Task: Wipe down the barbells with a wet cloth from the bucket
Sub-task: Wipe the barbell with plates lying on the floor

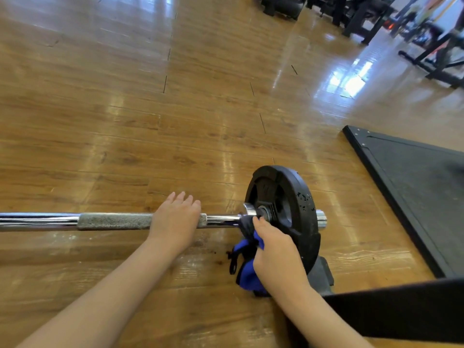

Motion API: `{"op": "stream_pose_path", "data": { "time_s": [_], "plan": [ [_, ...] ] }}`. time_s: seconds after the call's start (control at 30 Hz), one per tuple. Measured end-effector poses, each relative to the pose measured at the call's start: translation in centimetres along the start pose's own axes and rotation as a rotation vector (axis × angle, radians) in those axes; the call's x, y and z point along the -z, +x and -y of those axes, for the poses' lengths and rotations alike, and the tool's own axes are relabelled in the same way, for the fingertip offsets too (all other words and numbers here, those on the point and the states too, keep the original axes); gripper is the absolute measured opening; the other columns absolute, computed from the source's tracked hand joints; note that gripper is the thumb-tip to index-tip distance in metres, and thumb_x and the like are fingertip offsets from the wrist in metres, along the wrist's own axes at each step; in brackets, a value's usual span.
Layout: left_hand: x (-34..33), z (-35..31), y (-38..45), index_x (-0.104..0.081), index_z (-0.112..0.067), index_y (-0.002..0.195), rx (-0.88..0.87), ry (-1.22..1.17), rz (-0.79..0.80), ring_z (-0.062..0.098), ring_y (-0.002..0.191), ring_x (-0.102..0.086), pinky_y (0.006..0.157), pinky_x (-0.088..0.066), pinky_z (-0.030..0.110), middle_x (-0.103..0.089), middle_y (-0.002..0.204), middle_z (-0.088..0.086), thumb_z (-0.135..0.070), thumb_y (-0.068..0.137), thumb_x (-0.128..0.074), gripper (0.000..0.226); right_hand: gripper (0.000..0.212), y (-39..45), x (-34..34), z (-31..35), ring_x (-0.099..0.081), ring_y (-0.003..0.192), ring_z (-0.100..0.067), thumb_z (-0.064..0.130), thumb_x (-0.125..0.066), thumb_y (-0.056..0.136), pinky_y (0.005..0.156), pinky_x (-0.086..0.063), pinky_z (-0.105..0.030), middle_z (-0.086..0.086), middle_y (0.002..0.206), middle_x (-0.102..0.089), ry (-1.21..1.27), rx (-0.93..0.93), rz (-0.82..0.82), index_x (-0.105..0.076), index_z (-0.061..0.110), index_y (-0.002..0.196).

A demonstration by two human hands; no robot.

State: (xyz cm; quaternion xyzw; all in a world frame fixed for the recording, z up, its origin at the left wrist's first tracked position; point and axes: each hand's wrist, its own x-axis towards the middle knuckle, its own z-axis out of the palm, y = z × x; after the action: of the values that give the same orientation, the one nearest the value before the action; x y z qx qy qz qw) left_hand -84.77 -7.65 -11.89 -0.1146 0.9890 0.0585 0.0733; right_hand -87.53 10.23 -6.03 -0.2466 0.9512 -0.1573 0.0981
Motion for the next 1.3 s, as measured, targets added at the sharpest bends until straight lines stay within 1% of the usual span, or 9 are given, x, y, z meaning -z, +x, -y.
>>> {"op": "stream_pose_path", "data": {
  "time_s": [0.13,0.27,0.4,0.67,0.77,0.9,1.1,1.2,1.3],
  "plan": [
    [1.5,-0.5,-0.2,-0.001,-0.013,0.152,-0.012,-0.086,0.113,0.021,0.147,-0.001,0.118,0.002,0.039,-0.003,0.16,0.006,-0.033,0.092,-0.044,0.077,0.061,-1.3,5.1,-0.3,-0.039,0.12,0.008,-0.019,-0.05,0.08,0.096,-0.02,0.005,0.007,0.129,-0.053,0.287,0.061,-0.346,-0.052,0.016,0.131],
    [4.1,-3.7,-0.5,0.004,-0.013,0.151,-0.117,-0.261,-0.154,0.019,0.146,0.008,0.113,0.014,0.03,0.005,0.159,0.004,-0.045,0.08,-0.014,0.08,0.053,0.1,9.6,-3.5,-0.045,0.125,-0.013,-0.017,-0.045,0.082,0.1,-0.027,-0.002,-0.006,0.132,-0.054,0.297,-0.119,-0.85,-0.053,0.005,0.13],
    [6.9,-8.8,0.9,0.012,-0.014,0.149,-0.229,-0.396,-0.299,0.014,0.141,0.021,0.11,0.018,0.028,0.024,0.149,-0.002,-0.059,0.082,-0.005,0.082,0.053,3.1,9.8,-4.4,-0.039,0.133,-0.018,-0.017,-0.044,0.084,0.103,-0.023,-0.015,-0.009,0.14,-0.047,0.322,-0.333,-0.912,-0.05,0.003,0.133],
    [6.2,-12.7,2.5,0.023,-0.012,0.145,-0.292,-0.317,-0.138,0.016,0.137,0.031,0.111,0.018,0.031,0.032,0.15,0.004,-0.063,0.089,-0.017,0.086,0.052,3.7,2.9,-8.8,-0.038,0.134,-0.02,-0.015,-0.042,0.086,0.106,-0.033,-0.029,-0.007,0.144,-0.043,0.44,-0.636,-0.543,-0.05,0.006,0.134],
    [5.9,-12.7,2.8,0.005,-0.005,0.149,-0.297,-0.311,-0.147,0.019,0.141,0.02,0.113,0.011,0.034,0.02,0.153,0.008,-0.061,0.077,-0.009,0.093,0.056,4.4,2.1,-9.2,-0.026,0.14,-0.016,-0.018,-0.043,0.085,0.104,-0.027,-0.019,-0.003,0.151,-0.033,0.515,-0.564,-0.267,-0.049,0.007,0.135],
    [5.4,-12.2,2.7,-0.04,0.004,0.138,-0.348,-0.26,-0.194,0.028,0.138,-0.031,0.109,-0.026,0.045,-0.036,0.147,0.019,-0.054,0.077,-0.038,0.084,0.063,4.4,2.6,-8.9,-0.01,0.145,-0.016,-0.011,-0.046,0.089,0.111,-0.019,-0.023,0.0,0.155,-0.022,0.212,-0.349,-0.03,-0.035,0.015,0.145],
    [5.3,-12.7,3.0,-0.044,0.005,0.135,-0.352,-0.234,-0.203,0.032,0.134,-0.039,0.107,-0.03,0.047,-0.041,0.144,0.021,-0.054,0.076,-0.039,0.084,0.07,4.5,3.3,-9.6,0.006,0.145,-0.022,0.009,-0.044,0.097,0.116,-0.004,-0.04,-0.004,0.159,0.003,-0.325,-0.271,0.146,0.0,0.016,0.151],
    [5.2,-12.6,3.3,-0.044,0.006,0.135,-0.351,-0.218,-0.212,0.033,0.133,-0.04,0.106,-0.031,0.046,-0.042,0.143,0.022,-0.055,0.076,-0.039,0.085,0.073,4.5,3.9,-9.7,0.005,0.145,-0.024,0.01,-0.047,0.096,0.117,-0.005,-0.04,-0.007,0.159,0.004,-0.352,-0.384,0.106,0.001,0.013,0.151],
    [5.1,-12.2,3.3,-0.044,0.006,0.135,-0.356,-0.216,-0.222,0.033,0.134,-0.04,0.106,-0.031,0.046,-0.042,0.143,0.022,-0.055,0.076,-0.039,0.085,0.062,4.4,4.2,-8.7,0.0,0.146,-0.02,0.006,-0.042,0.098,0.118,-0.004,-0.035,-0.005,0.159,0.0,-0.189,-0.175,0.225,-0.009,0.01,0.15]
  ]
}}
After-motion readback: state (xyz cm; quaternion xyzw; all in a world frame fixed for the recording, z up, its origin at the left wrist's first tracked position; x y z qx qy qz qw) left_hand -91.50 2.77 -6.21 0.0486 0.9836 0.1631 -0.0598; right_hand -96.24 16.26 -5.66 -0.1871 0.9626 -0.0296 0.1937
